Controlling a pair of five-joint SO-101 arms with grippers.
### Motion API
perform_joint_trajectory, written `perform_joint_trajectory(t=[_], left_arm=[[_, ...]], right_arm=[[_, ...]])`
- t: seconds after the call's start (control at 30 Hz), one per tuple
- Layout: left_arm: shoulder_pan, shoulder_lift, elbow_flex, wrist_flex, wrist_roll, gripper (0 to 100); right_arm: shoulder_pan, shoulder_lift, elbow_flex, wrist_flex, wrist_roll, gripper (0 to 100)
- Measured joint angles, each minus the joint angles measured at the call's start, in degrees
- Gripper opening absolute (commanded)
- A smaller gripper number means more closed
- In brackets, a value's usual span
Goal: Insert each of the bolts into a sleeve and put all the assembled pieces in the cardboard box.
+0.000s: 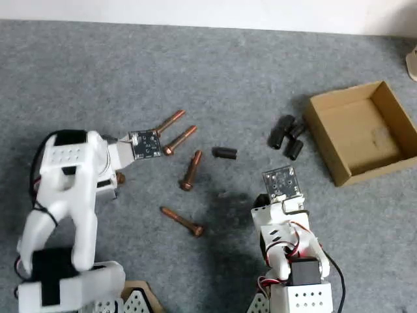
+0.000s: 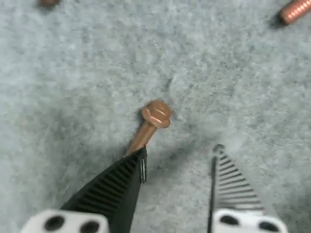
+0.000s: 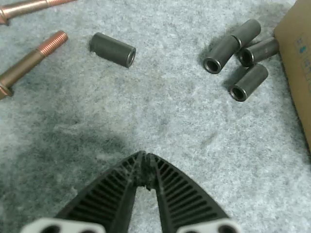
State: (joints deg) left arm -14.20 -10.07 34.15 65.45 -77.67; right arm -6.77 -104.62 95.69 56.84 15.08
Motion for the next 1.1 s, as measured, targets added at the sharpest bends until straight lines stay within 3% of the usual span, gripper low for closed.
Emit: perform_joint_trajectory(t=[0.97, 1.1], left_arm=[[-0.1, 27.3, -17.8, 1.2, 0.0, 17], [-0.1, 28.3, -18.5, 1.6, 0.0, 7]], right_arm=[[0.0, 0.0, 0.0, 0.0, 0.0, 1.1], [0.0, 0.0, 0.0, 0.0, 0.0, 1.1]])
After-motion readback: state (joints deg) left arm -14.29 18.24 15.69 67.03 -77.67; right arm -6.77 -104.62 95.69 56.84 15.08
